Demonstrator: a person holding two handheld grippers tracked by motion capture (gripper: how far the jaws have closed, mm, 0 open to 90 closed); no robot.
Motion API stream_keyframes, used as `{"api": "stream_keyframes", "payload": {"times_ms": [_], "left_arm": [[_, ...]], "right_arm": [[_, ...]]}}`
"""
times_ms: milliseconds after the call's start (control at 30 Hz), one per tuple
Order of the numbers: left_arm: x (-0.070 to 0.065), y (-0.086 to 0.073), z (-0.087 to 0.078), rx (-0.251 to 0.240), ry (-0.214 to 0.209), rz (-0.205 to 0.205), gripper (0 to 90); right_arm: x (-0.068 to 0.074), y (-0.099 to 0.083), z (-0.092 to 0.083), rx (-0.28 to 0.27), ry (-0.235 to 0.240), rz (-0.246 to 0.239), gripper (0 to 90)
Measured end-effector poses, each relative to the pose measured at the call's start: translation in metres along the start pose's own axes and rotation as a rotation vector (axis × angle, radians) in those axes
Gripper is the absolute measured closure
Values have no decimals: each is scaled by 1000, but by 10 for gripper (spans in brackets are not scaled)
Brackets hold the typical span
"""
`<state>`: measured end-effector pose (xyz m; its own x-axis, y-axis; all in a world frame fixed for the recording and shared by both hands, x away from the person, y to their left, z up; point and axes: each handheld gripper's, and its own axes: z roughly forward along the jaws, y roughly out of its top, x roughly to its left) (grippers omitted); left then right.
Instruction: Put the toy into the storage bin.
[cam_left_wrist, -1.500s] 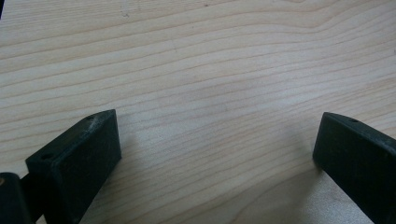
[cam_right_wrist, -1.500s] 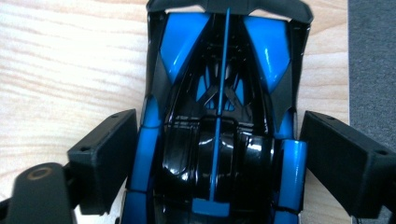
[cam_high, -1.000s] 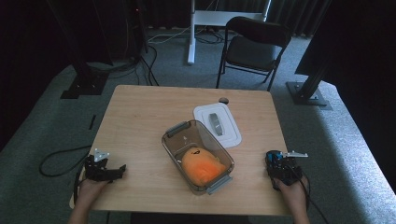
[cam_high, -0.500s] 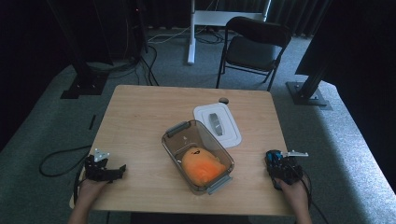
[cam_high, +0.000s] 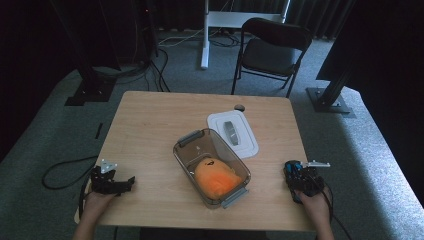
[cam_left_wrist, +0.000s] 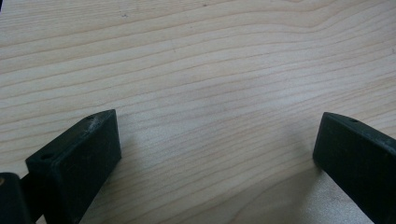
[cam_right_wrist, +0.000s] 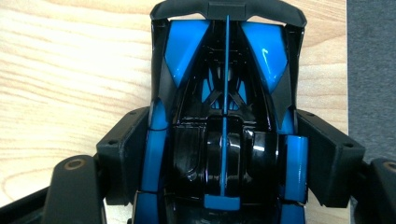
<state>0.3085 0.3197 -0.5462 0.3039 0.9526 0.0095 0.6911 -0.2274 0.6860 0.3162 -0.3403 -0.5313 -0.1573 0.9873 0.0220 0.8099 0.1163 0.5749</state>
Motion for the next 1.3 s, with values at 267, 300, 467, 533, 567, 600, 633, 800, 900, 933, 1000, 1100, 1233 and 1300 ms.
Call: {"api": "stream_keyframes", "payload": {"times_ms": [267, 300, 467, 533, 567, 600, 633, 800, 900, 933, 1000, 1100, 1233, 1300], "left_arm": [[0, 0, 0, 0, 0, 0, 13], [0, 0, 0, 0, 0, 0, 13], [0, 0, 0, 0, 0, 0, 13], [0, 0, 0, 0, 0, 0, 13], [0, 0, 0, 0, 0, 0, 13], [0, 0, 0, 0, 0, 0, 13], [0, 0, 0, 0, 0, 0, 13], [0, 0, 0, -1, 0, 0, 13], [0, 0, 0, 0, 0, 0, 13], [0, 0, 0, 0, 0, 0, 13], [0, 0, 0, 1, 0, 1, 13], [0, 0, 0, 0, 0, 0, 13], [0, 0, 0, 0, 0, 0, 13], [0, 0, 0, 0, 0, 1, 13]], "right_arm": [[0, 6, -3, -7, -5, -3, 253], [1, 6, -4, -18, -16, -5, 253], [2, 6, -3, -3, -3, -26, 252], [0, 5, -2, -5, 16, -11, 251], [-1, 4, 0, 9, 18, -9, 249], [-2, 2, 1, -5, 23, 3, 247], [-1, 1, 1, -11, 17, 0, 246], [-1, 5, 3, 3, 1, -1, 227], [-2, 8, 6, 4, -16, -9, 179], [-3, 9, 7, 7, -13, -17, 166], [-3, 12, 8, 2, -23, -21, 148], [-4, 15, 9, -8, -9, -4, 133], [-6, 17, 17, 4, -7, -10, 113], [-5, 17, 17, -3, -7, -21, 113]]}}
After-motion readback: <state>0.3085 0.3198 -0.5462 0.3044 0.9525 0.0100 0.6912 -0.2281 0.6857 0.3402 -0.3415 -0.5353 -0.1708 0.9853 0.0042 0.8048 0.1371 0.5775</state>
